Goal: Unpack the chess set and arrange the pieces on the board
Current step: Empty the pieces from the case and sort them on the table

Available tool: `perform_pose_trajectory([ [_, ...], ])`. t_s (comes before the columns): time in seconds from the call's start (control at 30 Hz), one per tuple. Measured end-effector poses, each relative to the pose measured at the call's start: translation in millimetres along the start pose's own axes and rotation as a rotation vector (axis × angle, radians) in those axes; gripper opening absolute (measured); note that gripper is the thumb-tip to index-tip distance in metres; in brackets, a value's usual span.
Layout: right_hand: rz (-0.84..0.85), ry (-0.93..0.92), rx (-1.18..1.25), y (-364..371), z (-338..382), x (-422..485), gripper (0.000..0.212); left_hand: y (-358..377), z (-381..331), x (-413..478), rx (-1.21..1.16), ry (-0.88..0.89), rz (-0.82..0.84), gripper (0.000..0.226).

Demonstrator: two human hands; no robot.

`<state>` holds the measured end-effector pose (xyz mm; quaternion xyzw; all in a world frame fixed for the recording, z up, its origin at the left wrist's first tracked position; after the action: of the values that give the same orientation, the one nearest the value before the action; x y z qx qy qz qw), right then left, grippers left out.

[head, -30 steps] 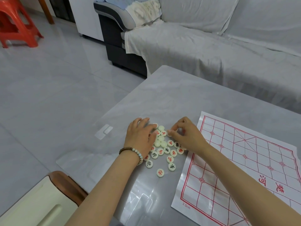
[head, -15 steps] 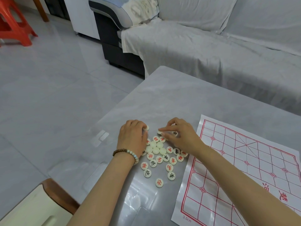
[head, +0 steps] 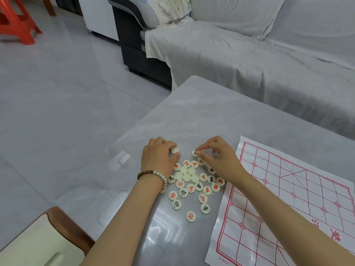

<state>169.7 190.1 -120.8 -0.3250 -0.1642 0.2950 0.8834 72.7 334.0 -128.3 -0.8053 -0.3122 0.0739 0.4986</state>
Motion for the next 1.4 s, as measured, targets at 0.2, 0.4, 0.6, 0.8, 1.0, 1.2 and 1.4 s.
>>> perform_pose_trajectory([
  [0.2,0.102,-0.066,-0.012,9,4,-36,0.011,-1,-2,3,0.002,-0.005,-0.023,0.023],
  [0.4,0.073,-0.129,-0.143,14,6,-43,0.018,-13,-3,-2,-0.435,-0.130,-0.036,0.021],
  [0.6,0.009,-0.119,-0.217,14,13,-42,0.016,-10,31,-12,-0.914,-0.520,0.078,0.027],
  [0.8,-0.050,-0.070,-0.246,13,16,-32,0.016,-24,55,-25,-0.862,-0.556,0.008,0.022],
  [1.0,-0.032,-0.045,-0.351,13,20,-25,0.015,-38,51,-34,-0.497,-0.389,-0.014,0.003],
  [1.2,-0.043,-0.037,-0.338,11,22,-26,0.019,-40,49,-39,-0.365,-0.345,0.006,0.003],
  [1.4,-0.040,0.110,-0.269,6,7,-34,0.018,-33,52,-41,-0.433,-0.348,0.010,0.007],
])
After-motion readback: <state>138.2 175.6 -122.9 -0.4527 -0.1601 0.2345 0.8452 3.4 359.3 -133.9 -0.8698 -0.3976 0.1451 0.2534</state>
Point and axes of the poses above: each hand's wrist, its own x-axis towards the middle knuckle, its own y-axis out of the palm, z = x × y, the point moved 8 cm from there along x, towards the middle knuckle, and after that the axes turned 5 degrees about -z, right-handed, at the moved point
